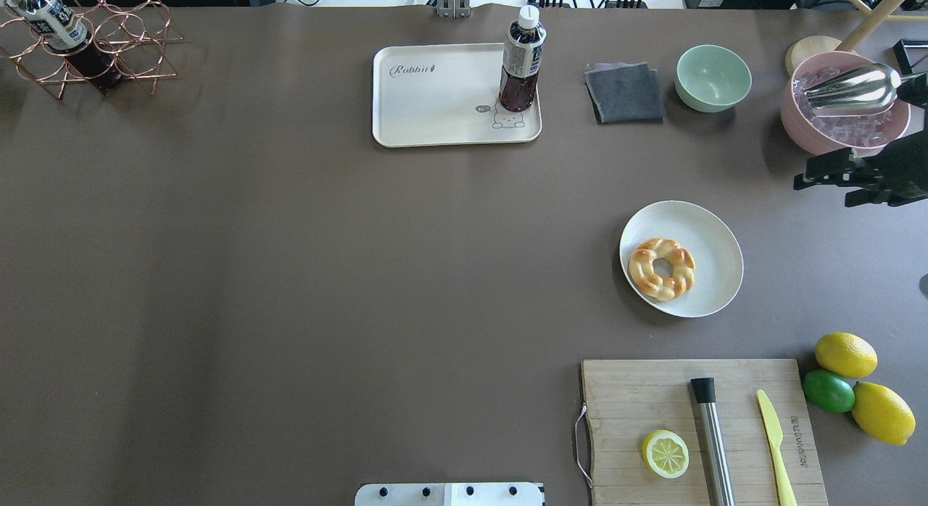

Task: Place donut on tray

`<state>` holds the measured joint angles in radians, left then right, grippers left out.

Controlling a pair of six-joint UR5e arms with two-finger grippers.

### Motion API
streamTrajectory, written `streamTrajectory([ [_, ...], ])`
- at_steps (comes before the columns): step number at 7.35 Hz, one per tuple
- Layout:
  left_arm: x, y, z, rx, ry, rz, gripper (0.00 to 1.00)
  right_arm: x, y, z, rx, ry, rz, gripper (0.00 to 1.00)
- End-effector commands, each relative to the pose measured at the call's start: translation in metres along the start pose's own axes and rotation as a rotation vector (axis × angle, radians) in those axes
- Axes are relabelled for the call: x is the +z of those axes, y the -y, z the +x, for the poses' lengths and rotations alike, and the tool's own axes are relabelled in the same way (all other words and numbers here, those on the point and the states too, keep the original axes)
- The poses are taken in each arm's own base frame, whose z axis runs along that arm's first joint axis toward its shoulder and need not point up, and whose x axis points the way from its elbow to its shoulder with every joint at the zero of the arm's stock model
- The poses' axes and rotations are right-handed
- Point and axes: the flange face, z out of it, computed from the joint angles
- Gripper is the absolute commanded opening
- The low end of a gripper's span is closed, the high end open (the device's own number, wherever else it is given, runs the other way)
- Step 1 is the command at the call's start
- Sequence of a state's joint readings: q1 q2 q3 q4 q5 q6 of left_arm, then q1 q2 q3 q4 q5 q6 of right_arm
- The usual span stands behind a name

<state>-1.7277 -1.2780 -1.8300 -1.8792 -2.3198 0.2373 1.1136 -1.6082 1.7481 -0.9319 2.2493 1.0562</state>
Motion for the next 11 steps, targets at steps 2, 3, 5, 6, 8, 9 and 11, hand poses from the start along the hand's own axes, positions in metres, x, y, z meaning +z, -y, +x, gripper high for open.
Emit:
streamTrajectory([
  [2, 0.008, -0.001, 0.003, -0.017, -0.011, -0.029, 0.97, 0.059, -0.042, -0.056, 0.000, -0.059, 0.039, 1.00],
  [3, 0.008, 0.001, 0.003, -0.019, -0.010, -0.030, 0.97, 0.072, -0.054, -0.062, -0.020, -0.071, 0.029, 1.00],
  [5, 0.003, 0.013, 0.004, -0.110, -0.002, -0.016, 0.97, 0.091, -0.070, -0.064, -0.039, -0.085, -0.014, 0.95],
  [6, 0.002, 0.016, 0.005, -0.106, -0.003, -0.013, 0.97, 0.097, -0.077, -0.066, -0.052, -0.087, -0.032, 0.84],
  [8, 0.001, 0.017, 0.006, -0.106, -0.008, -0.008, 0.98, 0.108, -0.085, -0.064, -0.066, -0.102, -0.050, 0.78],
  [9, -0.001, 0.017, 0.006, -0.100, -0.008, -0.005, 0.98, 0.112, -0.085, -0.059, -0.066, -0.110, -0.056, 0.72],
  [11, -0.001, 0.017, 0.005, -0.102, -0.005, -0.005, 0.98, 0.114, -0.086, -0.058, -0.059, -0.112, -0.062, 0.57],
])
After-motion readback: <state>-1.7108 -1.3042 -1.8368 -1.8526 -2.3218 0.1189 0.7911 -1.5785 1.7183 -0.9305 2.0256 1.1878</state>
